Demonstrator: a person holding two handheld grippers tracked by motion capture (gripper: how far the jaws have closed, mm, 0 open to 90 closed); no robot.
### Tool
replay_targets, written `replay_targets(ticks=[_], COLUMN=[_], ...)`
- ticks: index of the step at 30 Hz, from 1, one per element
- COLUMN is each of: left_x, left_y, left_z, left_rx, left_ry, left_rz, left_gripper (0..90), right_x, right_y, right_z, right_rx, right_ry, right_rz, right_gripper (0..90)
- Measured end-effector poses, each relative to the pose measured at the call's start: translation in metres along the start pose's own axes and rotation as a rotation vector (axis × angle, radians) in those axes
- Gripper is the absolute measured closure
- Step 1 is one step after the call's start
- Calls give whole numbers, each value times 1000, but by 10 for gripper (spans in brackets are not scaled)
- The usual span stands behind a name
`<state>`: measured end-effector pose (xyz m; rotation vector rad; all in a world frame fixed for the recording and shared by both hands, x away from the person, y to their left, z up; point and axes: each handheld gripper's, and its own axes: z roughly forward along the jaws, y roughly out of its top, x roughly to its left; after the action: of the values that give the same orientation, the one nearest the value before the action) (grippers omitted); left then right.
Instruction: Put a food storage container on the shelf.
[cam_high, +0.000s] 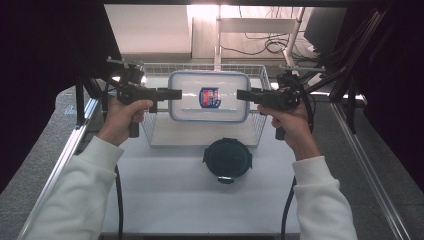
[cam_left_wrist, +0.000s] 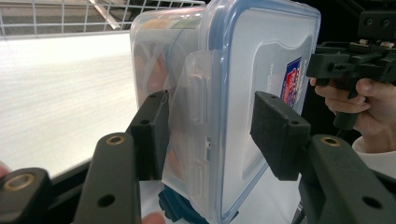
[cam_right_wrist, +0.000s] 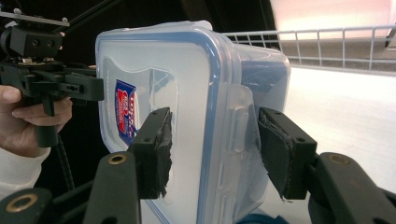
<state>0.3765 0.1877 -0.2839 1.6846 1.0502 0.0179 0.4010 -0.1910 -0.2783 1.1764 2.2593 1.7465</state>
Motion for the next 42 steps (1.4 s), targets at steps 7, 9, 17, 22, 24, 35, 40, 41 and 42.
replay_targets(ticks=[7,9,17,22,24,35,40,41,42], left_x=[12,13,27,32,35,51,62,65,67], left_y=[13,15,24,23,22,21,25,25,25], left_z=[4,4,8,9,13,30,35,36,37], left_rx=[-10,-11,-8,-3,-1,21,7,5,2], left_ry=[0,1,10,18,20,28,6,2,-1], left_rz=[-23,-25,-44,-58,-73,-116,-169,-180,-189], left_gripper=[480,479,478,478,476,463,469,468,467], right_x=[-8,-9,-19,-24,-26,-41,-49,-49,-50], right_y=[20,21,34,35,35,33,37,38,39], right_z=[12,13,28,35,37,51,58,60,61], right_rx=[22,22,30,43,47,97,101,104,108], right_ry=[-2,-1,4,9,8,-24,-33,-38,-44], right_rz=[9,12,24,39,45,77,108,114,119], right_gripper=[461,461,461,460,460,451,438,435,431])
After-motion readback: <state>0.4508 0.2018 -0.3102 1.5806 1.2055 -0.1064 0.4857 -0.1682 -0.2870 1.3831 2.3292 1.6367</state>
